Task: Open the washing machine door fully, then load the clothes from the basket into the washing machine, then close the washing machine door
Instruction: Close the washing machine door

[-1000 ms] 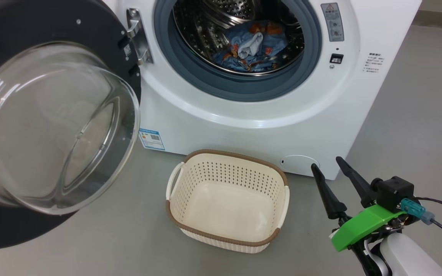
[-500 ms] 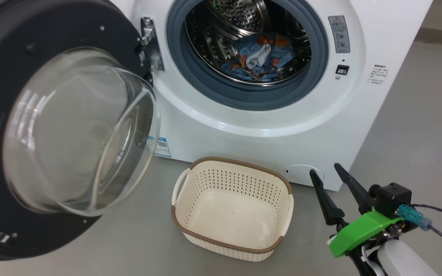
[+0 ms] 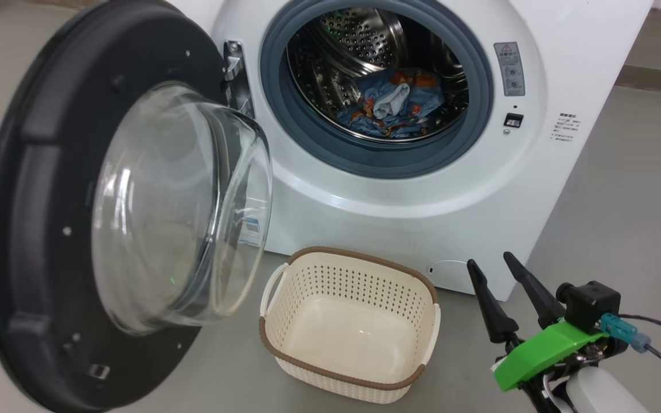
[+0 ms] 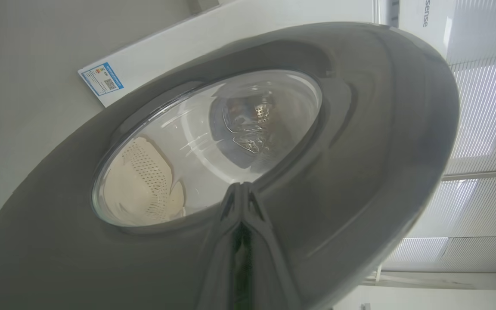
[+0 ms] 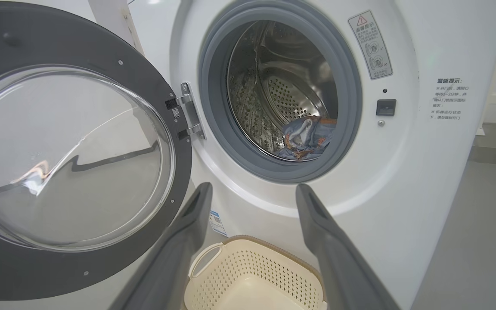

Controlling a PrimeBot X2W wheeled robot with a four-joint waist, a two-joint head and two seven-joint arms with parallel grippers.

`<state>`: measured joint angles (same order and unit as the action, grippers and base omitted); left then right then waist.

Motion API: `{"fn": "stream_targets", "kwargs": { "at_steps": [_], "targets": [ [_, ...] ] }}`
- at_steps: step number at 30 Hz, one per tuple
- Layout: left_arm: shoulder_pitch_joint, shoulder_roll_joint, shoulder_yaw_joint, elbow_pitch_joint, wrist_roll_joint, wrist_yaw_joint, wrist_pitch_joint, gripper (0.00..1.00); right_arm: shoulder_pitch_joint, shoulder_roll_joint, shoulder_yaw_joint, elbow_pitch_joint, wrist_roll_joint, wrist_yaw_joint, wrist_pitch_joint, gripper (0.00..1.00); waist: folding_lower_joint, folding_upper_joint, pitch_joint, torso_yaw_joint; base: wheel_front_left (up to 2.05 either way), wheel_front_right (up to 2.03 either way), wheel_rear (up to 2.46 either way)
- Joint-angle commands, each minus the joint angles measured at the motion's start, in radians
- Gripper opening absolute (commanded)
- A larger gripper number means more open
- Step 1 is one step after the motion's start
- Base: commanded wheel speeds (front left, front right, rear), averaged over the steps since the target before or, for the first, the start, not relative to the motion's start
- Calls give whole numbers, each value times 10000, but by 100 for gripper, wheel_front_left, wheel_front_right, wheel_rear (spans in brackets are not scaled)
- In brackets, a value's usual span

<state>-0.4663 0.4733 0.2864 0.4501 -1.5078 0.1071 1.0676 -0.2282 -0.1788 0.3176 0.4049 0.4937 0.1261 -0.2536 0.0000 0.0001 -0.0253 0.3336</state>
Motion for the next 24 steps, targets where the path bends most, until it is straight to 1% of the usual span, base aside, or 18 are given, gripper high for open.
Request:
{"fn": "stream_targets", "kwargs": {
  "at_steps": [1, 6, 9, 17, 19, 20, 24],
  "targets": [
    [-1, 291, 249, -832, -277, 341, 346, 0, 103, 37, 64, -271, 8, 46, -82, 100, 0, -1, -33, -47, 0, 0, 0],
    [590, -171, 155, -2608, -554, 1284, 680, 0, 174, 127, -21, -296, -18, 46, -82, 100, 0, -1, -47, -187, 0, 0, 0],
    [918, -419, -13, -3427, -528, 1618, 717, 0, 142, 205, -44, -310, -18, 46, -82, 100, 0, -1, -38, -352, 0, 0, 0],
    [1195, -1098, -518, -4751, -472, 2148, 651, 0, 77, 287, -141, -342, -52, 46, -82, 100, 0, -1, 21, -1088, 0, 0, 0],
    [1236, -1234, -578, -4890, -436, 2207, 565, 0, 77, 308, -167, -345, -61, 46, -82, 100, 0, -1, 52, -1352, 0, 0, 0],
    [1236, -1234, -578, -4890, -436, 2207, 565, 0, 77, 308, -167, -345, -61, 46, -82, 100, 0, -1, 52, -1352, 0, 0, 0],
    [1277, -1553, -600, -5057, -504, 2250, 420, 0, 75, 337, -201, -375, -92, 46, -82, 100, 0, -1, 103, -1960, 0, 0, 0]
  ]
}}
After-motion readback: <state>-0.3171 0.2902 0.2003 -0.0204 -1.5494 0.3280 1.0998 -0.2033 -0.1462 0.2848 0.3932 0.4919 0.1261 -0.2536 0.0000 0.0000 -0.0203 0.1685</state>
